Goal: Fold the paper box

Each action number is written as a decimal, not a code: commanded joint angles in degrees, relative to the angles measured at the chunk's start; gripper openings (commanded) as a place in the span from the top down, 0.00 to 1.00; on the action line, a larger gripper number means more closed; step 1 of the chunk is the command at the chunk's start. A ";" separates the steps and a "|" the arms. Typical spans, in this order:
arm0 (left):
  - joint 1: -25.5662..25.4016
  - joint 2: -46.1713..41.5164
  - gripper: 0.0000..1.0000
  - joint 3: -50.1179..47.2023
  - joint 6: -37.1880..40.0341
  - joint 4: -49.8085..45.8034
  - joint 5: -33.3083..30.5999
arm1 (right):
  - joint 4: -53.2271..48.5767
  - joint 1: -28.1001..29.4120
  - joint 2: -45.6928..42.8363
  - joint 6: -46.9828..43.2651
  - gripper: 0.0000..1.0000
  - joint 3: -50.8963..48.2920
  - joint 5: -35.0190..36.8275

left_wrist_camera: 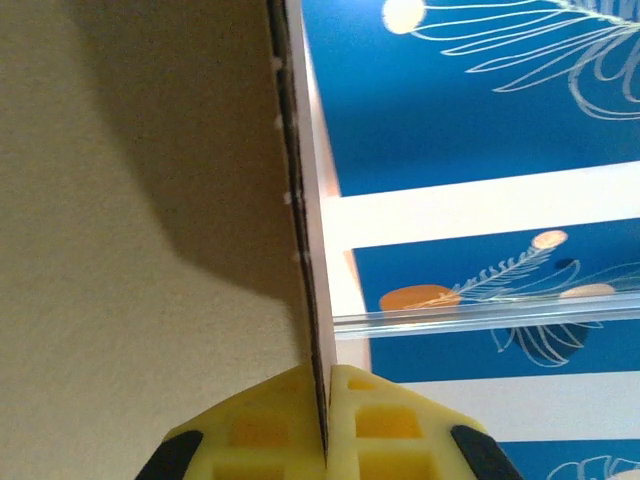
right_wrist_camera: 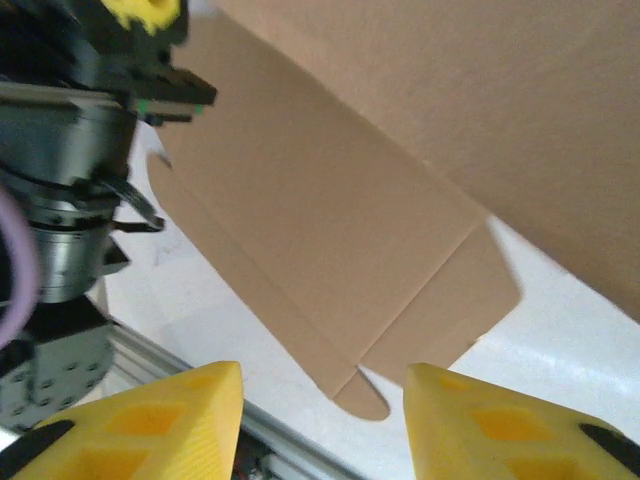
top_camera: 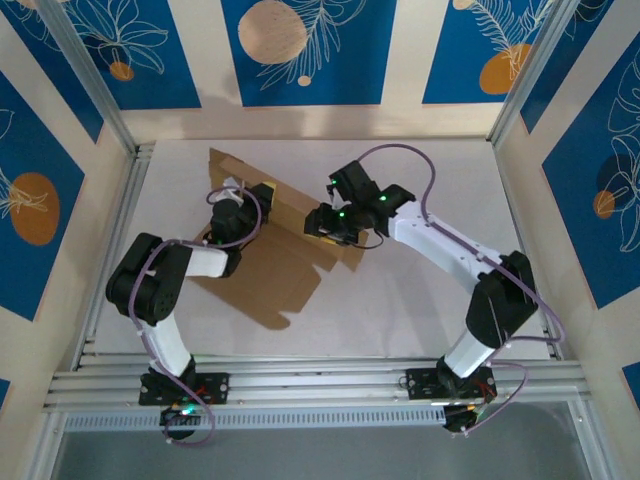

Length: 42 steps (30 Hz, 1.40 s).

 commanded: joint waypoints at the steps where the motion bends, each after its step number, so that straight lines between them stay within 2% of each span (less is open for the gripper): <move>1: -0.12 -1.14 1.00 3.42 -0.39 0.28 1.16 | 4.48 1.61 2.38 -3.50 0.58 1.19 3.23; 8: -0.19 -1.63 1.00 1.85 -1.10 2.59 2.19 | 13.17 1.41 5.46 -15.73 0.72 0.85 16.31; 10: -0.28 -0.97 1.00 -0.84 -1.17 3.71 1.77 | 16.58 0.34 5.27 -16.48 0.73 -0.69 14.26; 12: -0.27 1.38 1.00 -3.98 -2.69 7.76 1.58 | 21.16 -0.31 4.21 -17.25 0.73 -3.24 8.14; 16: -0.28 5.68 1.00 -7.24 -4.77 14.05 2.53 | 24.03 2.07 2.66 -18.52 0.72 -7.42 8.27; 20: -0.27 6.45 1.00 -8.78 -4.45 15.47 2.98 | 25.23 4.73 1.14 -18.61 0.70 -10.95 8.79; 23: -0.28 6.15 1.00 -9.68 -4.43 15.27 3.33 | 27.84 5.03 -2.41 -17.78 0.69 -13.25 6.41; 25: -0.23 5.67 1.00 -10.59 -4.34 14.97 3.35 | 26.62 4.48 -4.12 -16.70 0.69 -12.69 5.11; 28: -0.27 3.92 1.00 -12.70 -3.54 12.69 3.20 | 19.70 4.05 -6.49 -11.94 0.68 -10.01 11.70; 29: -0.28 2.97 1.00 -13.36 -2.68 11.28 3.07 | 15.99 3.66 -7.15 -8.46 0.66 -8.92 14.98; 30: -0.28 2.03 1.00 -13.86 -1.95 9.54 2.99 | 11.35 3.23 -7.56 -3.95 0.68 -7.66 18.10; 34: -0.28 -0.62 1.00 -13.73 -0.25 4.80 3.09 | 1.29 3.19 -8.55 6.47 0.71 -5.62 20.52; 37: -0.34 -1.84 1.00 -12.47 0.21 2.27 3.43 | -4.70 2.88 -7.66 8.62 0.71 -3.99 21.01; 42: -0.71 -4.11 1.00 -10.86 1.46 -1.78 3.29 | -2.61 1.43 -8.53 9.56 0.65 -7.55 14.81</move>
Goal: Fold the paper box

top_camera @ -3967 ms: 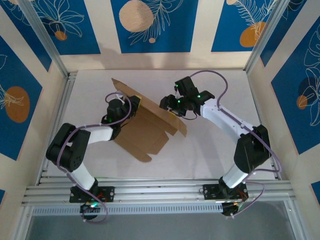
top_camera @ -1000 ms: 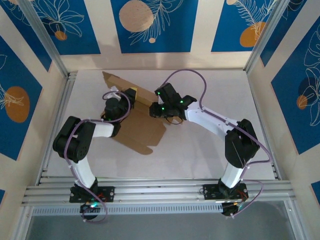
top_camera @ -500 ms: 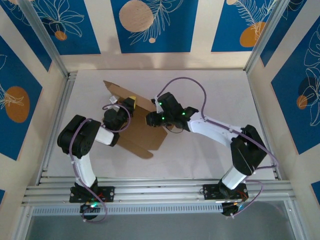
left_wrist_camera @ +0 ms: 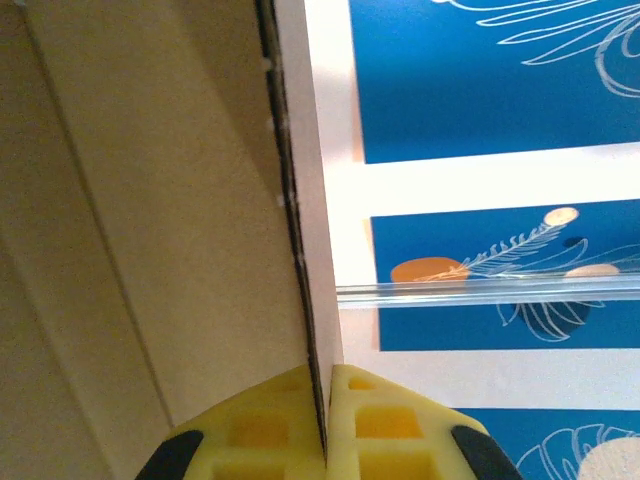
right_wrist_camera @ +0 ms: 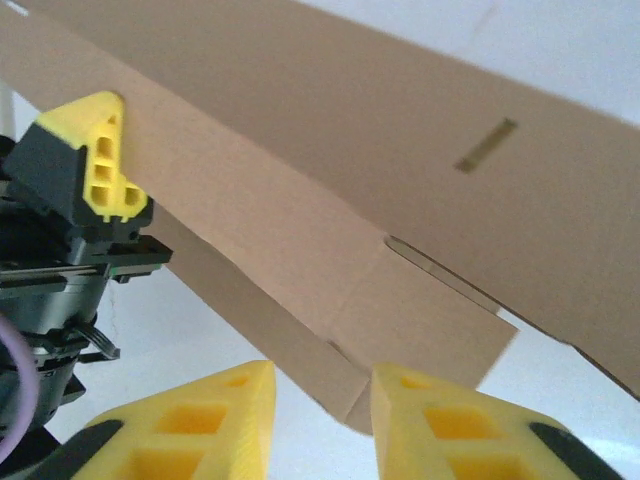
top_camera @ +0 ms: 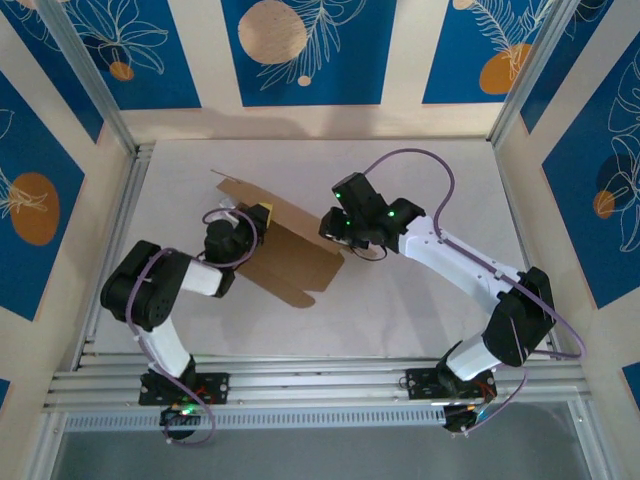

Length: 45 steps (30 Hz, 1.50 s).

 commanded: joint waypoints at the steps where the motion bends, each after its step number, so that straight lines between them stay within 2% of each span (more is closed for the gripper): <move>1: -0.61 -1.61 1.00 1.23 3.03 -7.79 1.00 | -2.42 -0.75 -0.72 3.08 0.64 -1.67 -2.78; 9: -1.02 -2.44 1.00 3.46 2.95 -10.50 0.74 | 1.99 -1.75 0.40 2.12 0.51 -3.76 -9.42; 23: -2.13 -5.02 1.00 4.94 1.89 -13.64 -0.11 | 8.85 -3.57 4.06 1.29 0.50 -6.59 -11.83; 32: -3.05 -5.59 1.00 4.75 0.78 -14.17 -0.63 | 18.31 -4.75 5.35 2.20 0.43 -8.37 -13.47; 40: -3.90 -5.94 1.00 4.06 -0.27 -14.02 -1.64 | 28.96 -5.41 6.42 6.03 0.43 -8.91 -14.88; 45: -4.54 -5.80 1.00 3.93 -0.63 -13.98 -1.91 | 37.76 -7.95 6.17 12.70 0.51 -13.41 -18.28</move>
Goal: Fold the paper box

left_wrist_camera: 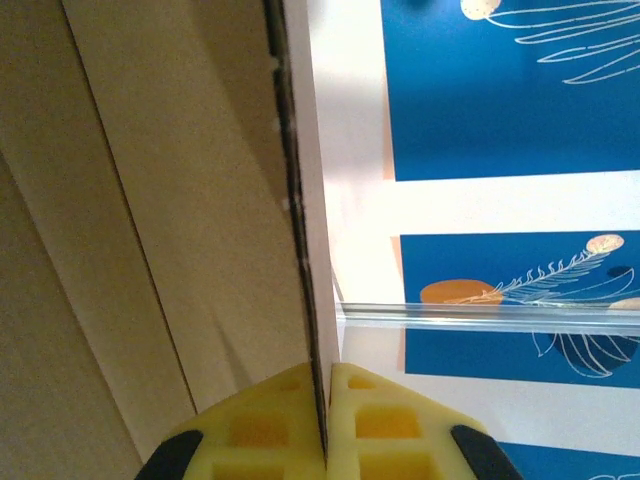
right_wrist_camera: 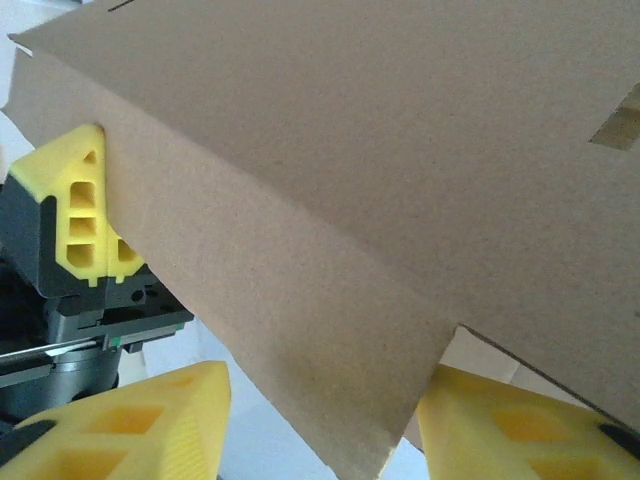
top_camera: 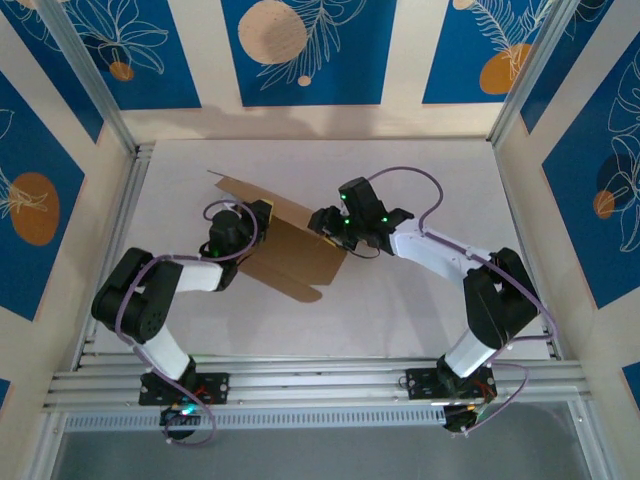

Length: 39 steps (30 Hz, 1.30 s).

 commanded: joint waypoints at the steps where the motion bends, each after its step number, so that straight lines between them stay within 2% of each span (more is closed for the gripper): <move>1: -2.65 -0.96 1.00 0.06 -0.11 -0.69 3.02 | 12.65 -2.34 0.15 6.16 0.53 -2.84 -3.89; 6: -3.50 -0.20 1.00 0.05 -0.98 -0.22 2.51 | 20.11 -4.09 1.76 11.29 0.70 -5.59 -7.56; 11: -3.77 0.45 1.00 -0.15 -2.23 0.21 1.88 | 22.02 -4.37 1.83 12.12 0.82 -6.31 -7.45; 15: -3.73 0.48 1.00 -0.21 -2.77 0.48 1.11 | 22.29 -4.70 1.66 12.26 0.86 -6.38 -7.63; 17: -3.79 0.20 1.00 -0.14 -2.92 0.22 -0.06 | 19.23 -4.90 1.56 11.04 0.77 -5.24 -7.45; 20: -3.62 -0.62 1.00 1.70 -2.21 -3.72 -1.58 | 10.34 -5.05 0.06 5.09 0.50 -2.32 -5.60; 23: -3.71 -2.57 1.00 6.14 0.45 -12.38 -3.61 | 1.42 -5.45 -3.12 -4.47 0.38 0.22 -0.04; 26: -3.80 -5.07 1.00 10.51 2.31 -21.87 -8.25 | -5.63 -6.58 -6.45 -13.26 0.33 1.79 2.62; 29: -3.73 -7.06 1.00 14.82 4.19 -29.73 -12.87 | -11.85 -7.90 -10.74 -18.98 0.32 0.87 6.55; 34: -3.84 -7.98 1.00 21.56 3.74 -39.57 -17.48 | -10.78 -10.35 -18.73 -25.07 0.27 -5.95 5.28; 39: -3.80 -7.76 1.00 24.61 -3.01 -46.38 -18.16 | -5.41 -10.11 -18.06 -25.54 0.33 -12.32 -0.93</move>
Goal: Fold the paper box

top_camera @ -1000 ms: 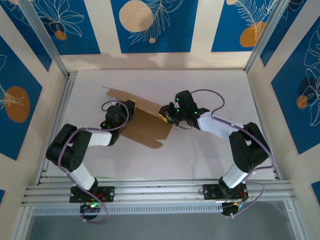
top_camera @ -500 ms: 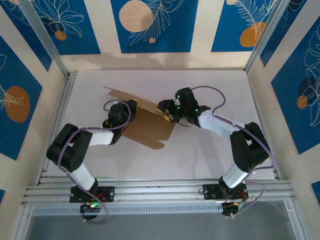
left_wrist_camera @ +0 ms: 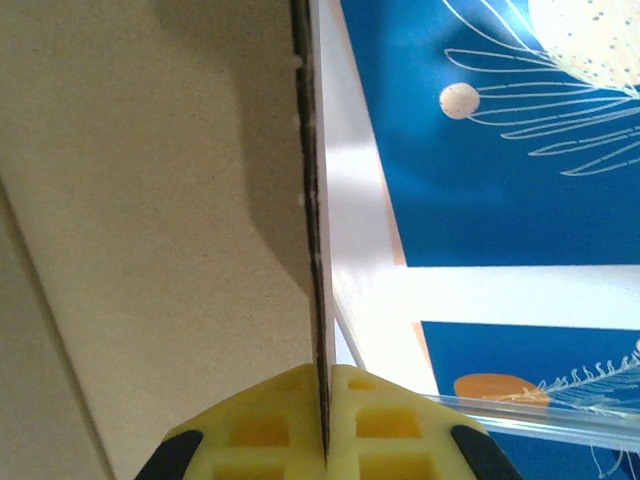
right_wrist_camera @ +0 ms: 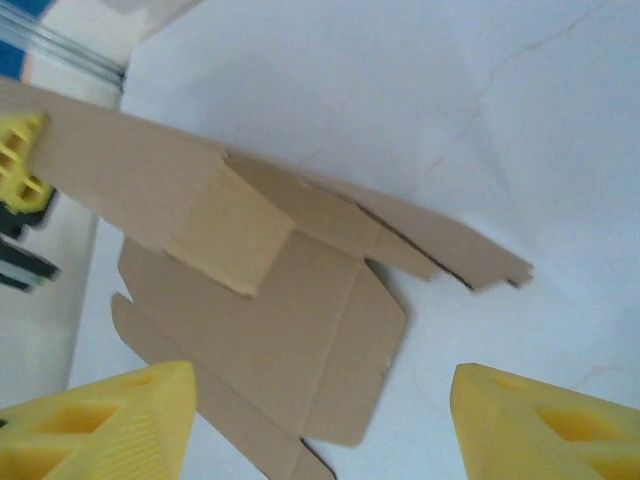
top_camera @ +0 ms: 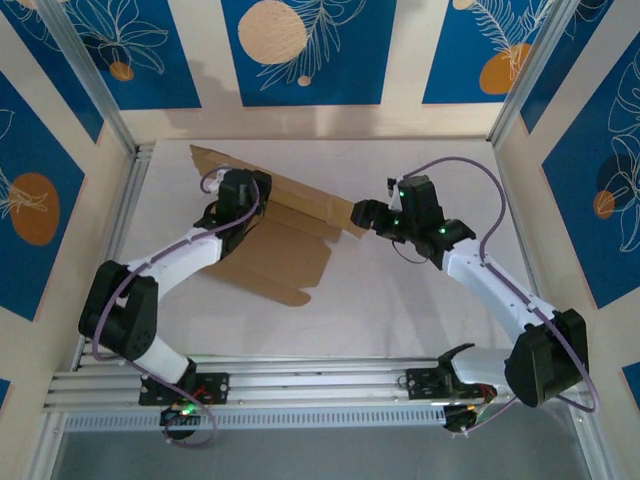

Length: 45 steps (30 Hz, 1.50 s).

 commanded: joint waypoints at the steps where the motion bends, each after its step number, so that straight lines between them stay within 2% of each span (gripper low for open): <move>1: -0.42 -1.26 1.00 2.37 -5.60 -8.62 -2.39 | 3.71 0.85 3.71 -3.75 0.35 -4.68 -5.22; 4: -0.41 -1.89 1.00 2.04 -8.89 -9.11 -2.06 | 11.96 1.47 8.30 -3.93 0.36 -7.50 -8.78; 7: -0.29 -1.81 1.00 -0.37 -13.27 -4.94 -0.68 | 16.23 2.35 13.69 -3.19 0.36 -6.38 -9.58; 15: 0.34 -1.65 1.00 -3.62 -22.28 -3.07 0.99 | 28.08 2.91 24.10 4.99 0.27 -5.73 -4.63; 18: 1.08 -1.42 1.00 -4.40 -24.37 -2.05 1.67 | 35.27 3.93 24.31 6.80 0.24 -8.62 0.85; 20: 1.43 -1.34 1.00 -4.59 -25.27 -1.96 2.10 | 35.33 4.25 24.42 6.00 0.22 -8.39 4.68; 23: 1.73 -2.12 1.00 -3.58 -25.96 -4.87 1.68 | 36.70 3.66 23.30 4.51 0.21 -9.15 6.75; 33: 2.98 -3.34 1.00 1.33 -26.00 -12.62 -0.86 | 57.38 2.47 15.49 -0.30 0.18 -23.41 5.41; 36: 2.97 -3.42 1.00 2.00 -26.32 -13.36 -1.42 | 58.37 1.94 13.39 2.66 0.19 -25.85 5.02; 38: 2.99 -3.50 1.00 2.05 -26.72 -13.47 -1.64 | 57.83 1.87 12.84 5.16 0.23 -26.08 2.94; 41: 2.97 -3.91 1.00 1.98 -27.05 -13.74 -1.59 | 53.37 1.58 13.84 7.19 0.30 -23.86 0.73; 45: 2.88 -4.72 1.00 2.01 -27.08 -14.96 -1.17 | 50.24 0.21 17.44 5.58 0.38 -19.41 -1.26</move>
